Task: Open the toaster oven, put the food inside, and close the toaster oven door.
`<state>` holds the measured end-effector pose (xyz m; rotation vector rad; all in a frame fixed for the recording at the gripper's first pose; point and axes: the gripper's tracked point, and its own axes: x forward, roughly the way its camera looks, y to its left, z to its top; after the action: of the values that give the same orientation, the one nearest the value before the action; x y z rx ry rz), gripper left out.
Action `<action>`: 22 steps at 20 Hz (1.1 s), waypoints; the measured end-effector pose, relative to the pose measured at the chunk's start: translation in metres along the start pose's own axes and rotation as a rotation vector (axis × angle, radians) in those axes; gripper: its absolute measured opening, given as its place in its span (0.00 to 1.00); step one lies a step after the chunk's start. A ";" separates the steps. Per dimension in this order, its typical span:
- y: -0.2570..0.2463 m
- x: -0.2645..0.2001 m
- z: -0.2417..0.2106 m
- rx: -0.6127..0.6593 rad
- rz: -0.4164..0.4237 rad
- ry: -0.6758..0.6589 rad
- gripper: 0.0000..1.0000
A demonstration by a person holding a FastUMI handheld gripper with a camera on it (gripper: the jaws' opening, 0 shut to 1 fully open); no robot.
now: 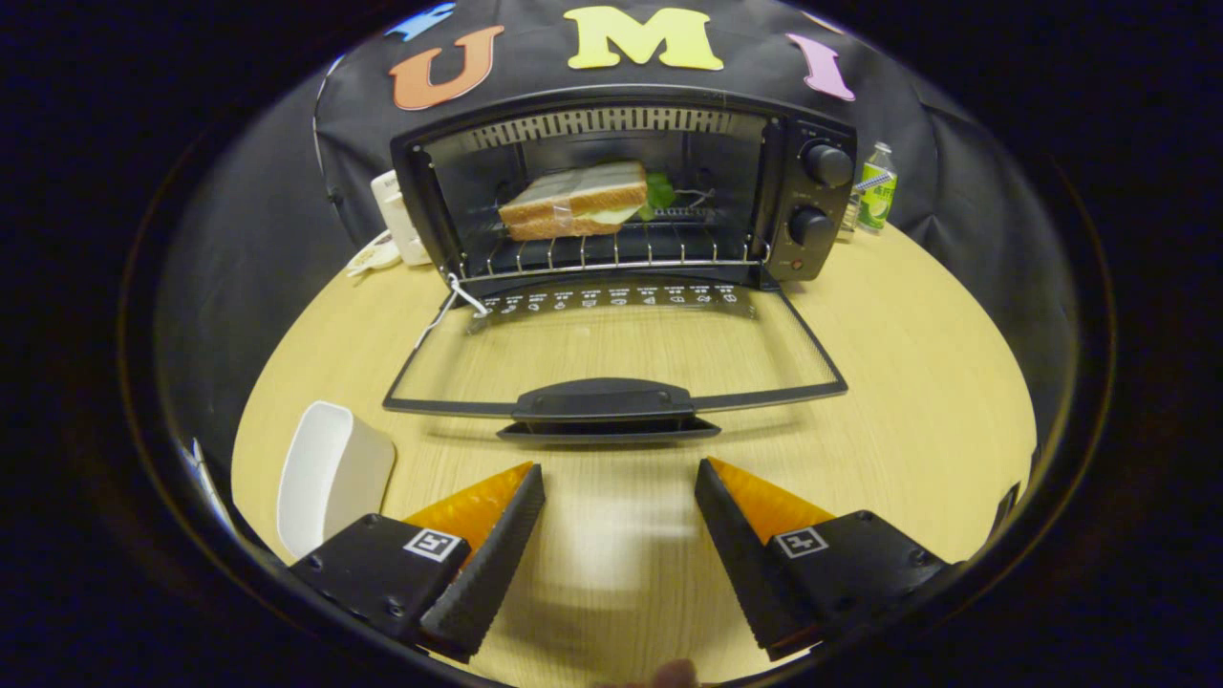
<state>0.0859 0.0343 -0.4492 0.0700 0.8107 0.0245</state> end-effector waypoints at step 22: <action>0.011 -0.106 0.225 0.009 0.046 -0.343 1.00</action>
<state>0.1759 0.0282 -0.2174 0.0988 0.4666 0.0509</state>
